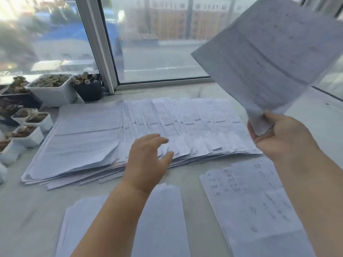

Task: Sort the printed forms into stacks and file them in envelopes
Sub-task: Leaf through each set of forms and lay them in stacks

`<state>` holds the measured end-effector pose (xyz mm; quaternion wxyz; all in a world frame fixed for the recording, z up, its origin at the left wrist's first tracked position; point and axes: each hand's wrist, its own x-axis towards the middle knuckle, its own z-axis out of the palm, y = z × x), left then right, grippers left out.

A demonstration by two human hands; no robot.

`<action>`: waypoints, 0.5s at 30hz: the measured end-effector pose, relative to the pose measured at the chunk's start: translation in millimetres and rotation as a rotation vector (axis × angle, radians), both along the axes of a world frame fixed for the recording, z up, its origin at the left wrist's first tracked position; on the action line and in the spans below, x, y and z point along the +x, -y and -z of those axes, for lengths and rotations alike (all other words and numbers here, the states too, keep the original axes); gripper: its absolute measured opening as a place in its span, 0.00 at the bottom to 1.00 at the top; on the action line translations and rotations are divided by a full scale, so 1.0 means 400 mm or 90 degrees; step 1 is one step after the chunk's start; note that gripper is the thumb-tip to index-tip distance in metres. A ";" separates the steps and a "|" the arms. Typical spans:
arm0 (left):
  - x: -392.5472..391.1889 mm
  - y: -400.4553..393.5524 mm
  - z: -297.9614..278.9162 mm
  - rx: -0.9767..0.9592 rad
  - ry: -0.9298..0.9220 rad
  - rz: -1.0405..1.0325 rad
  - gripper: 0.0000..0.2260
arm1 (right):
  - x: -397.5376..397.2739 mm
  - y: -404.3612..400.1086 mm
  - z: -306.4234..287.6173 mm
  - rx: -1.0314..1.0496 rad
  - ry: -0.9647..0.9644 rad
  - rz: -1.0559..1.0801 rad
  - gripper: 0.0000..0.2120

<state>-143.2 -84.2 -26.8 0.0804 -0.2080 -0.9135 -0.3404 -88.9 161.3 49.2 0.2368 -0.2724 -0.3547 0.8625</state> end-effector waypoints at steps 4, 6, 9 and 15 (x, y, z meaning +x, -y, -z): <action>-0.060 -0.057 0.070 -0.006 0.086 -0.008 0.21 | -0.124 0.028 0.065 -0.043 0.029 -0.101 0.07; -0.070 -0.055 0.103 0.013 0.123 0.000 0.22 | -0.167 0.043 0.106 -0.071 0.035 -0.161 0.07; -0.085 -0.035 0.134 0.035 0.126 0.013 0.18 | -0.207 0.054 0.161 -0.082 0.052 -0.246 0.07; -0.089 -0.035 0.134 0.009 0.108 0.033 0.13 | -0.224 0.048 0.205 -0.070 0.107 -0.300 0.08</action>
